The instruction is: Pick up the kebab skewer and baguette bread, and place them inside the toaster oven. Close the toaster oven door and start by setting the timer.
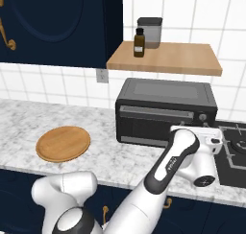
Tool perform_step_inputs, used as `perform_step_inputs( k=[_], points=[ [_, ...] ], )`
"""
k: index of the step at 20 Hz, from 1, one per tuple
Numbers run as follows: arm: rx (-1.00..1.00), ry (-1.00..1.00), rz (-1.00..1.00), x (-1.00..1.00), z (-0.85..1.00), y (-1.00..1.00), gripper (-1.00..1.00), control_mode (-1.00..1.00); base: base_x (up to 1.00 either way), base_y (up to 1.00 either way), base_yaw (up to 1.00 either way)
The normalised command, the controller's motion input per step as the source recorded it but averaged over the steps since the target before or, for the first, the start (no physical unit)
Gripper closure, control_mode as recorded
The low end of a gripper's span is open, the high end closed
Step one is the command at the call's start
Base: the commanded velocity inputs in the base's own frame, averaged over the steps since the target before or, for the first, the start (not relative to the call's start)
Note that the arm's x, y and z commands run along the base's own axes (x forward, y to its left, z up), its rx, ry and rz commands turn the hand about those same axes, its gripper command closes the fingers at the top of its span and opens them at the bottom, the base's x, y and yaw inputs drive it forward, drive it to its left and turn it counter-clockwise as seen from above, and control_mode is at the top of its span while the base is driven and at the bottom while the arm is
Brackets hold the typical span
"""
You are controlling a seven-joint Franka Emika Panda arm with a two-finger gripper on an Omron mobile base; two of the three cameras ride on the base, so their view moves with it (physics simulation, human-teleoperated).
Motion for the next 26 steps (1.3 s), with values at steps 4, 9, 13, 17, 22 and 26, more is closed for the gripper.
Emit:
perform_step_inputs(
  k=[4,9,13,17,22,26],
  points=[
    [0.0,0.0,-0.04,0.22,0.0,-0.33,-1.0,-1.0,0.0,0.0,0.0],
    [0.0,0.0,-0.04,0.24,0.0,-0.26,-1.0,-1.0,0.0,0.0,0.0],
    [0.0,0.0,-0.02,0.11,-0.04,-0.19,-1.0,-1.0,0.0,0.0,0.0],
    [0.0,0.0,-0.01,0.01,-0.1,-0.26,-1.0,-1.0,0.0,0.0,0.0],
    [0.0,0.0,-0.01,0.12,-0.05,-0.17,-1.0,-1.0,0.0,0.0,0.0],
    [0.0,-0.01,-0.01,0.13,-0.02,-0.01,-1.0,-1.0,0.0,0.0,0.0]
  ],
)
